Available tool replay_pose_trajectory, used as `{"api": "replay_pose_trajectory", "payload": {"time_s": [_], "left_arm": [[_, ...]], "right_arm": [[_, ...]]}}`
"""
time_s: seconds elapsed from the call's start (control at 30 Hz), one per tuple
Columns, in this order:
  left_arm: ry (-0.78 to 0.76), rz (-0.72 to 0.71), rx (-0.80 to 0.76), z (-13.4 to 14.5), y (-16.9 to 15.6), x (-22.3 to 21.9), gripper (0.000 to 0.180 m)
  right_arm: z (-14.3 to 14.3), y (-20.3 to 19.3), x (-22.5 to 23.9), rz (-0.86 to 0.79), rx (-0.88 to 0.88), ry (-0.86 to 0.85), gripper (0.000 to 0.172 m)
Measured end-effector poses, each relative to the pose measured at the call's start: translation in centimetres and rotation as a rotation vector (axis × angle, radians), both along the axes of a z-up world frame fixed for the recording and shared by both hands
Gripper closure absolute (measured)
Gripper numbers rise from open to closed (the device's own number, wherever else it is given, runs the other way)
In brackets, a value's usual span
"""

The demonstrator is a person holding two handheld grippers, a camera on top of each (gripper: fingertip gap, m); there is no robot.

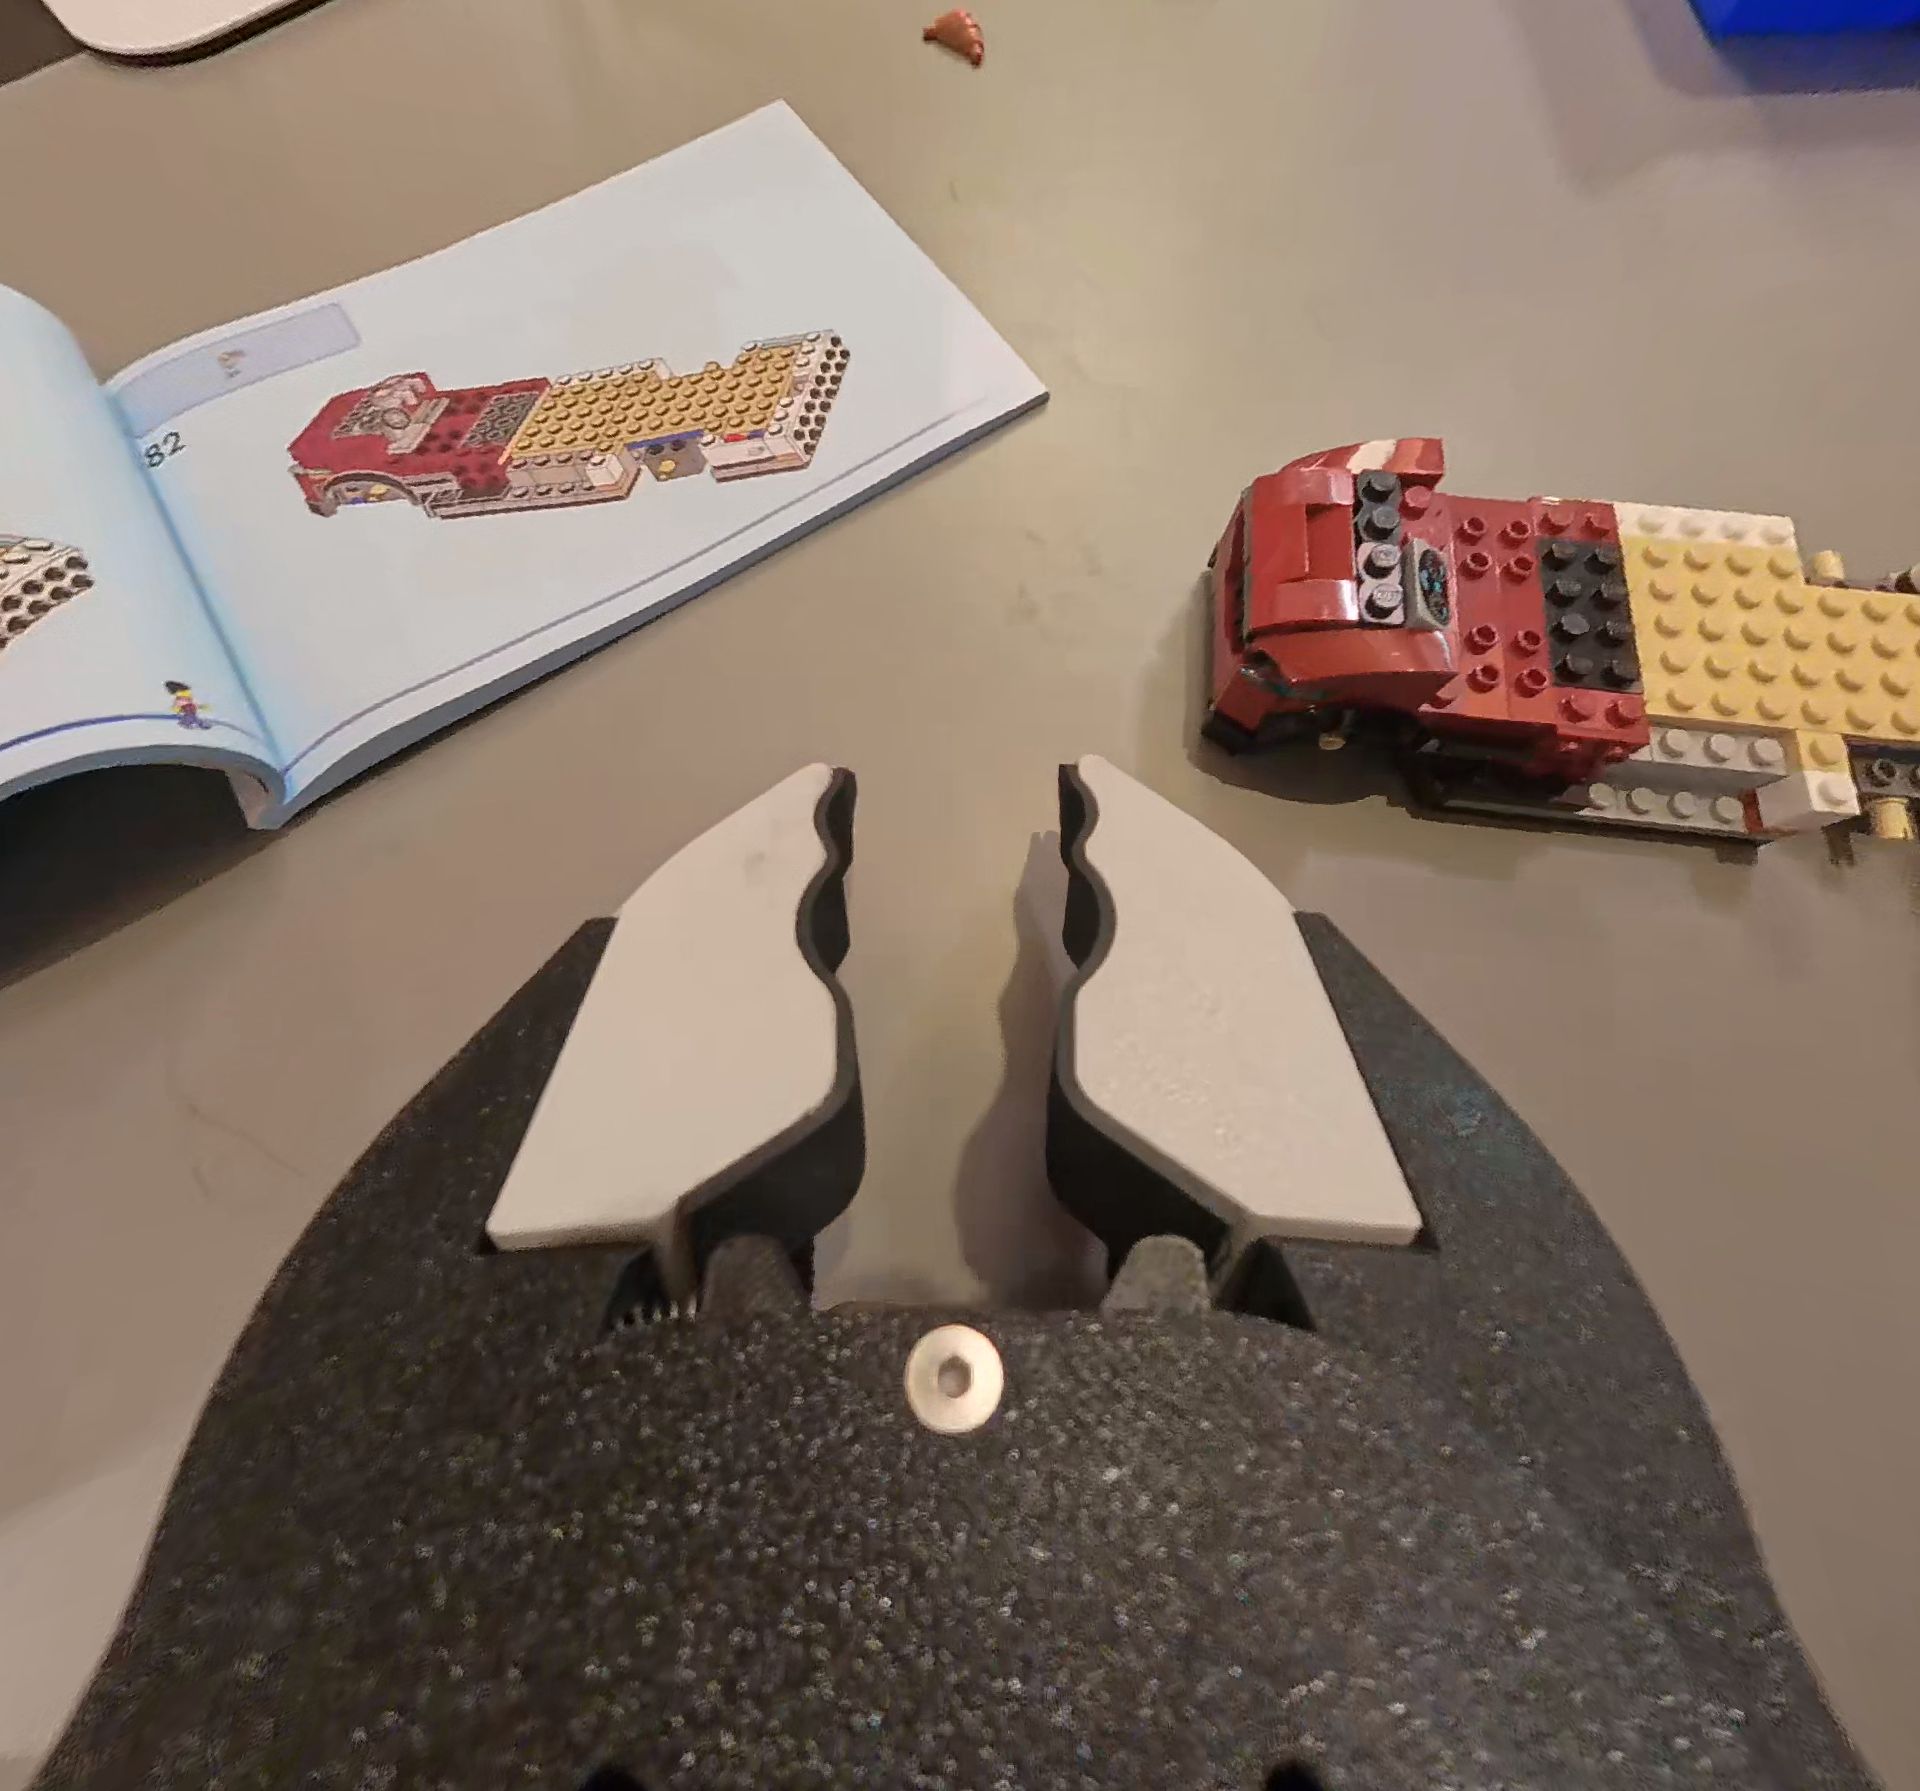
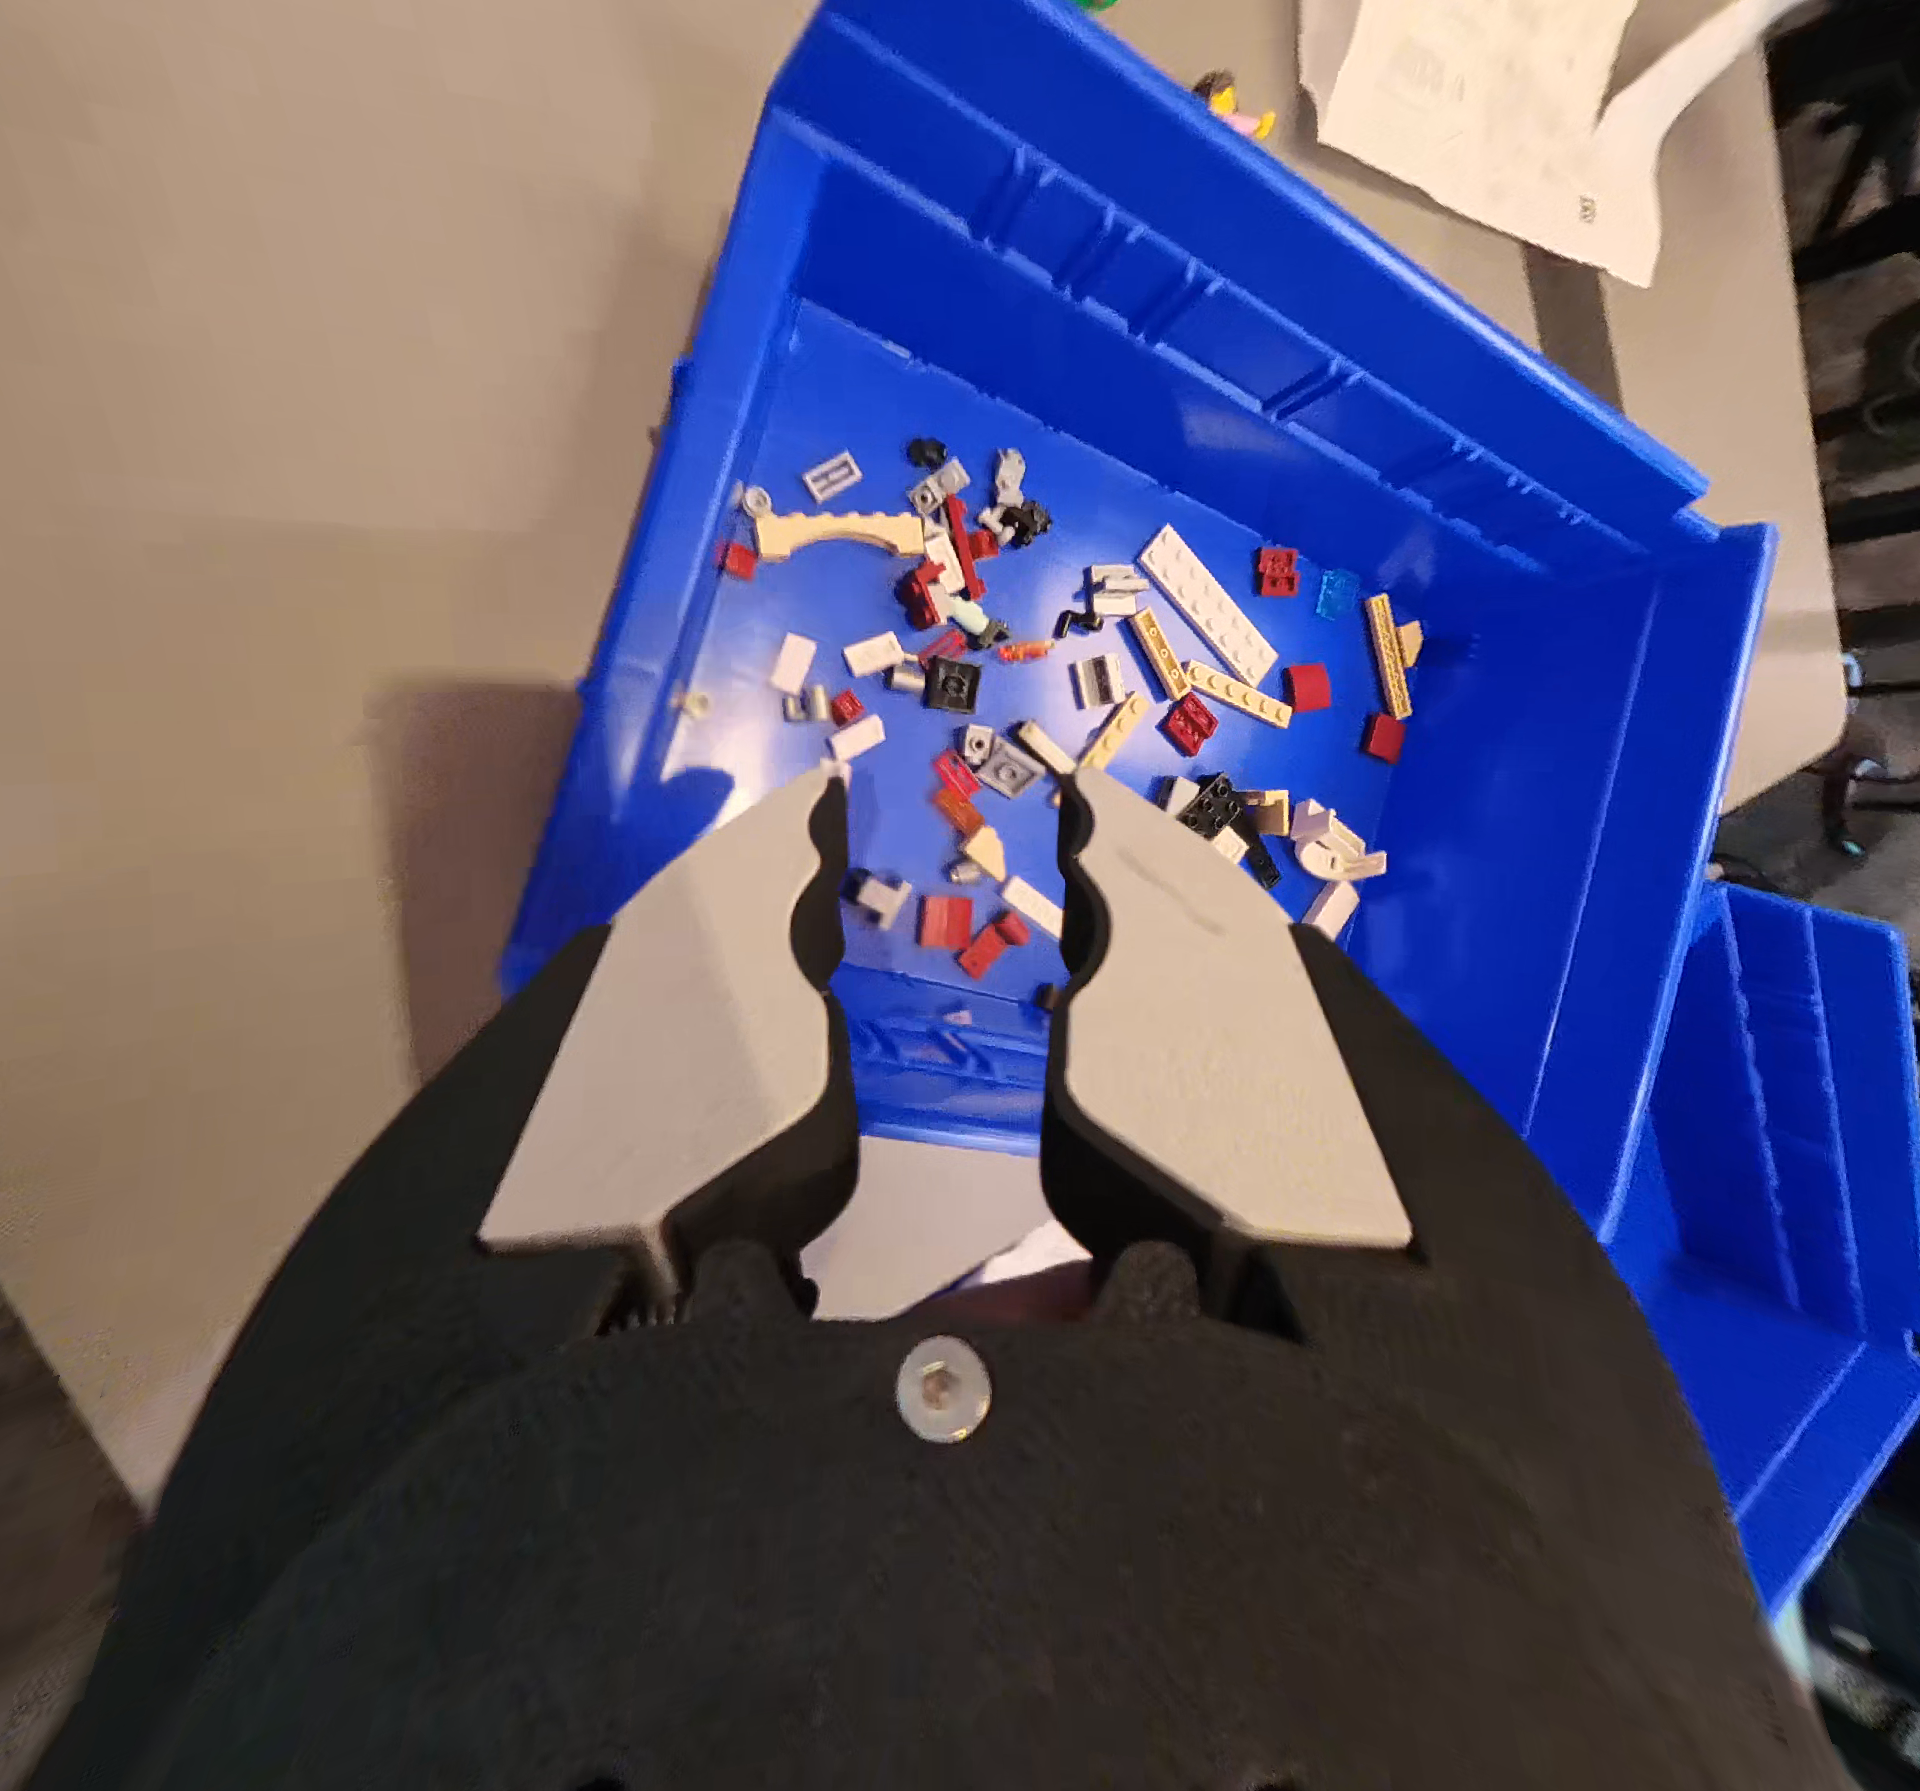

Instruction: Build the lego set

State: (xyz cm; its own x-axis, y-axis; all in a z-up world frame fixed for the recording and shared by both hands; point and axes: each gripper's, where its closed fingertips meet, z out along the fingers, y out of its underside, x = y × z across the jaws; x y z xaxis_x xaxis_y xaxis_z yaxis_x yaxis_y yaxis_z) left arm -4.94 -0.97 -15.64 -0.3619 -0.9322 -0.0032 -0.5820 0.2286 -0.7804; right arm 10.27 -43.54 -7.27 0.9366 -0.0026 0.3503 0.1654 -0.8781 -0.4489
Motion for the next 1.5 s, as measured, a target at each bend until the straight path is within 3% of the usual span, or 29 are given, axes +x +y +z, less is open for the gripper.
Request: {"api": "replay_pose_trajectory", "payload": {"time_s": [0.13, 0.5, 0.77, 1.03, 1.2, 1.5], "left_arm": [[0.013, -0.034, -0.022, -0.1, -0.4, -0.1, 0.141], [0.067, -0.071, -0.048, -0.6, -0.7, -0.1, 0.142], [0.088, -0.129, -0.068, -0.7, -1.4, -0.5, 0.142], [0.075, -0.161, -0.05, -0.7, -2.0, 0.1, 0.142], [0.1, -0.173, -0.047, -1.0, -2.1, 0.0, 0.142], [0.096, -0.171, -0.043, -1.0, -2.1, 0.0, 0.142]], "right_arm": [[-1.5, -0.9, 1.4, 0.073, -0.127, 0.059, 0.135], [-3.1, -0.4, 2.5, 0.167, -0.267, 0.133, 0.141], [-3.1, 0.7, 2.0, 0.246, -0.24, 0.167, 0.143], [-2.9, 0.0, 3.5, 0.167, -0.202, 0.094, 0.143], [-3.5, 0.7, 2.1, 0.208, -0.241, 0.051, 0.146], [-7.0, 2.8, -2.7, 0.365, -0.471, 0.07, 0.152]]}}
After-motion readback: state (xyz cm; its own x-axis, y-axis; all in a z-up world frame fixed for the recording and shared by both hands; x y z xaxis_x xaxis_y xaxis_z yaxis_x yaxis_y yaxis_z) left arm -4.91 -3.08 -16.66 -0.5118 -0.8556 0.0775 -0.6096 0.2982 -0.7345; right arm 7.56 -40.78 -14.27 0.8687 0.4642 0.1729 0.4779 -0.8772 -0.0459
